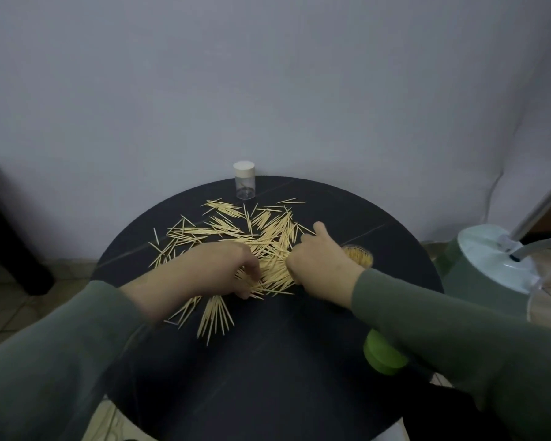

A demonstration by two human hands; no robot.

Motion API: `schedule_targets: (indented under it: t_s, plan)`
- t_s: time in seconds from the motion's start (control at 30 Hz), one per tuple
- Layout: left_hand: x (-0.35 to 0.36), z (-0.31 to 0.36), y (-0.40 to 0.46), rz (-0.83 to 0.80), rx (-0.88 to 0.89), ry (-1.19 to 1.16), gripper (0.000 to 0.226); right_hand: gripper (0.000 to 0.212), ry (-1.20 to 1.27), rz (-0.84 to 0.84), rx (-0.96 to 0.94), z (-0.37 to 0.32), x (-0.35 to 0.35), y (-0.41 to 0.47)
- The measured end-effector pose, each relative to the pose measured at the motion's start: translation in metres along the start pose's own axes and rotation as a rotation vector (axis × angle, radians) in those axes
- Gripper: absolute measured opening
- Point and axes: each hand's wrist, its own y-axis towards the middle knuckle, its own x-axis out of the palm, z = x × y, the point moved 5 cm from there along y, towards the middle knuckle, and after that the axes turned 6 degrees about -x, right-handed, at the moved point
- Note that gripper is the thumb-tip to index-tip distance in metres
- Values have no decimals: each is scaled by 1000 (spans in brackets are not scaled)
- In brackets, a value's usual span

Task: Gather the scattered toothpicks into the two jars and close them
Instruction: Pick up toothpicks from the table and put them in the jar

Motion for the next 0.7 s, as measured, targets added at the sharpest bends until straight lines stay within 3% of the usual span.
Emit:
schedule_targets:
  t_s: [0.2, 0.7]
  plan:
    - [-2, -6, 3, 78, -5, 3, 28, 17, 44, -25, -29, 6, -2, 29]
    - [-4, -3, 10, 71, -124, 115, 24, 17, -3, -36, -21, 7, -13, 34]
